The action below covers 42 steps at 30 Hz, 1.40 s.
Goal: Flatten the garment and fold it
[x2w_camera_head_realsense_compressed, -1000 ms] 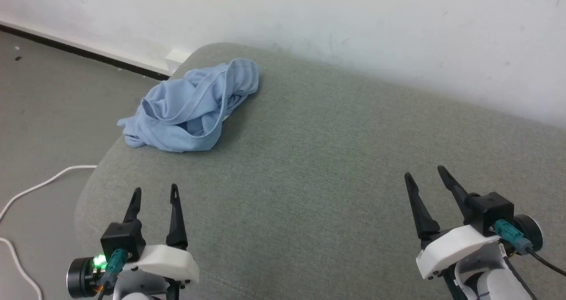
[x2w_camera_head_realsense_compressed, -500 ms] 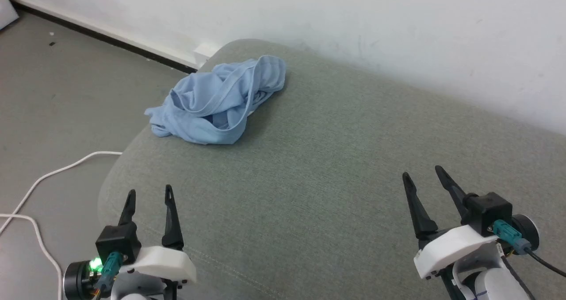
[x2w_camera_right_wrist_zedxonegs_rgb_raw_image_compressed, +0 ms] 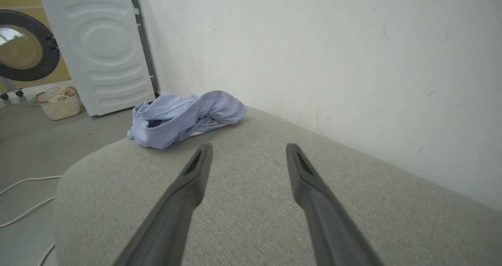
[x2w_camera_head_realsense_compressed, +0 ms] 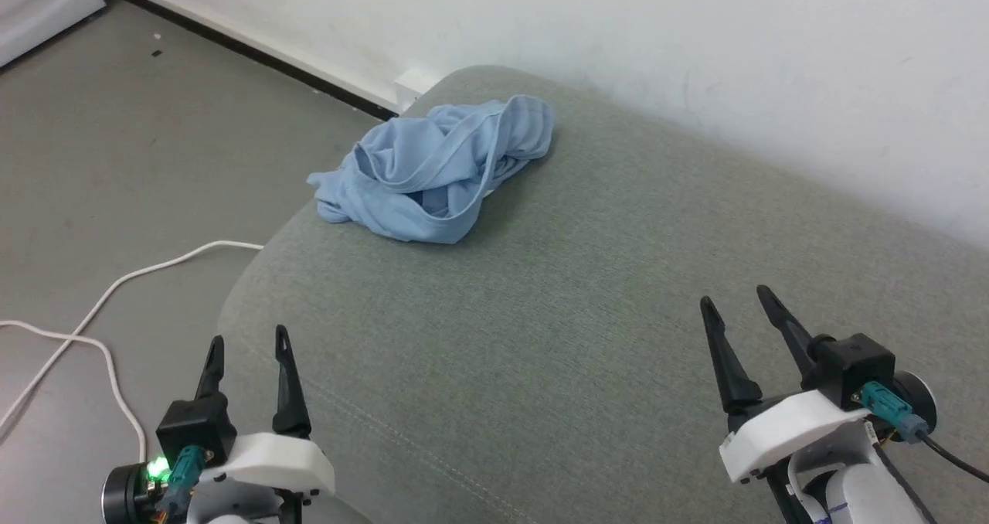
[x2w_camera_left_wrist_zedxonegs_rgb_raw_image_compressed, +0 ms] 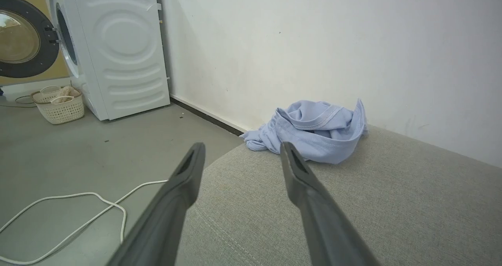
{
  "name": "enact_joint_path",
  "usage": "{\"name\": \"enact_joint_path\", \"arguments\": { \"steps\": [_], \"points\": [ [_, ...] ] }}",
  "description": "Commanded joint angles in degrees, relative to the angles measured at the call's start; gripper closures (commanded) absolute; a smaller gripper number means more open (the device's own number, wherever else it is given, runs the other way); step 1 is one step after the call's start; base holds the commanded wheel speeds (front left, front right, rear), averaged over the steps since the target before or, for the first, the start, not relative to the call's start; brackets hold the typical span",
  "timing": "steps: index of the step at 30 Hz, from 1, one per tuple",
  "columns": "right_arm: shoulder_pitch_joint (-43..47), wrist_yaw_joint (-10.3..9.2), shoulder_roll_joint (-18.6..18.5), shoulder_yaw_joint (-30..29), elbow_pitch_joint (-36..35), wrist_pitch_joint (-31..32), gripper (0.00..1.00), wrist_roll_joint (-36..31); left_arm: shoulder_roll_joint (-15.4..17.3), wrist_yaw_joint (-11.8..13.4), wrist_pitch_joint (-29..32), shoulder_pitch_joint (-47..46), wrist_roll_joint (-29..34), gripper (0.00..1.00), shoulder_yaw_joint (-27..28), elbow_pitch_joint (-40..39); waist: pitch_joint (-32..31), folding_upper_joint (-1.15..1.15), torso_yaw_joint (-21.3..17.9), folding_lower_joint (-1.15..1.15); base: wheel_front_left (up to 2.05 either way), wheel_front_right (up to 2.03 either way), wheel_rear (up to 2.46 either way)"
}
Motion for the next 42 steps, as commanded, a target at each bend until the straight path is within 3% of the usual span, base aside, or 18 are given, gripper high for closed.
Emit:
{"name": "enact_joint_path", "arguments": {
  "steps": [1,5,10,14,23,28,33,38,42],
  "points": [
    [-0.99,-0.11,0.15,0.02,0.23,-0.44,0.0,0.44,0.5,0.56,-0.55,-0.92,-0.66,0.0,-0.24,0.37,0.02,0.0,0.89,0.0,0.0,0.0,0.0],
    [-1.51,-0.11,0.16,0.44,0.37,-0.64,0.0,0.81,1.1,0.58,-0.94,-1.37,-1.84,0.0,-0.04,0.54,0.78,0.0,1.23,0.0,0.0,0.0,0.0],
    [-3.39,-0.11,0.17,0.64,-0.94,0.17,0.0,-0.47,1.98,-1.34,0.66,-7.29,-4.61,0.0,-0.23,1.84,5.76,0.0,0.26,0.0,0.0,0.0,0.0],
    [-6.26,-0.12,0.18,0.44,-3.6,1.81,0.0,-2.95,2.75,-3.0,3.12,-17.34,-7.93,0.0,0.63,4.8,13.09,0.0,-2.26,0.0,0.0,0.0,0.0],
    [-12.11,-0.12,-0.29,-0.17,-10.11,5.55,0.0,-8.38,8.91,-7.03,11.33,-41.52,-12.38,0.0,3.42,13.21,29.81,0.0,-10.31,0.0,0.0,0.0,0.0],
    [-14.23,-0.12,-1.16,-0.62,-13.67,6.53,0.0,-9.02,12.03,-8.58,17.78,-51.09,-15.78,0.0,5.42,16.29,36.13,0.0,-14.25,0.0,0.0,0.0,0.0],
    [-15.21,-0.12,-1.19,-1.3,-15.72,6.38,0.0,-8.7,14.39,-8.58,26.84,-55.85,-19.1,0.0,6.78,20.16,40.27,0.0,-17.73,0.0,0.0,0.0,0.0],
    [-15.58,-0.12,-0.99,-0.92,-16.5,5.77,0.0,-8.29,15.78,-8.54,37.76,-56.95,-23.47,0.0,7.98,23.34,42.69,0.0,-20.9,0.0,0.0,0.0,0.0],
    [-15.78,-0.12,-0.83,-0.8,-16.37,4.98,0.0,-7.97,16.97,-7.1,46.8,-54.85,-26.15,0.0,8.72,25.31,43.39,0.0,-22.6,0.0,0.0,0.0,0.0]
  ]
}}
